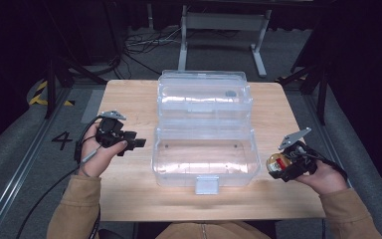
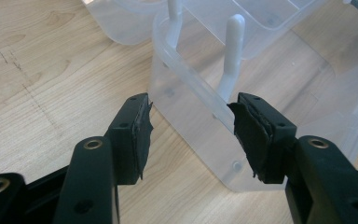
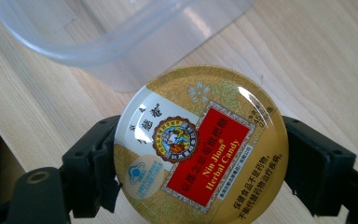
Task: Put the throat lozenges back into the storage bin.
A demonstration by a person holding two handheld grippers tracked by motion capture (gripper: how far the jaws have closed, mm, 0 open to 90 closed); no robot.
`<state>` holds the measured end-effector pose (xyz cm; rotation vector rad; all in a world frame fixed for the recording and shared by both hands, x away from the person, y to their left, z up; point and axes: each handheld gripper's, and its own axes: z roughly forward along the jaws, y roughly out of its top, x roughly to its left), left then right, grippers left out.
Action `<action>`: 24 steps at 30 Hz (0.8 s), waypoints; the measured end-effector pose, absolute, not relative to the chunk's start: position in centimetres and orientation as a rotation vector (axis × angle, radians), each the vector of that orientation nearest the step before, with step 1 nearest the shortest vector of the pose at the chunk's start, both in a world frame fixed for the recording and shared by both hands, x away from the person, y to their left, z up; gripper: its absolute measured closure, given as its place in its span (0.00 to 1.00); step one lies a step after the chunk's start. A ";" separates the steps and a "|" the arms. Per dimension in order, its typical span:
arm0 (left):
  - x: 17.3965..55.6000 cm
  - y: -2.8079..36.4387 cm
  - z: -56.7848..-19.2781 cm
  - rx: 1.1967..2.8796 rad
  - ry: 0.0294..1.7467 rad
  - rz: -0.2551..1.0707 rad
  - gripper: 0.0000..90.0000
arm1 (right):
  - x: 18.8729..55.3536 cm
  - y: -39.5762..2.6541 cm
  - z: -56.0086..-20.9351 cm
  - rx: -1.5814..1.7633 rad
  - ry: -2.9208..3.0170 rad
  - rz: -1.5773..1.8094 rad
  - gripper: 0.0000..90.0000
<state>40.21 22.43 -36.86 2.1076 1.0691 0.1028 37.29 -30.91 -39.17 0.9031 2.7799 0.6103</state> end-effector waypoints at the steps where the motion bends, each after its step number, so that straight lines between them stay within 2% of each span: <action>1: 40.2 22.5 -36.9 2.106 1.069 0.103 0.52 | 37.3 -30.9 -38.9 0.901 2.780 0.619 0.22; 24: 40.3 22.7 -36.9 2.098 1.082 0.100 0.52 | 38.1 -29.0 -34.2 0.819 2.765 0.668 0.22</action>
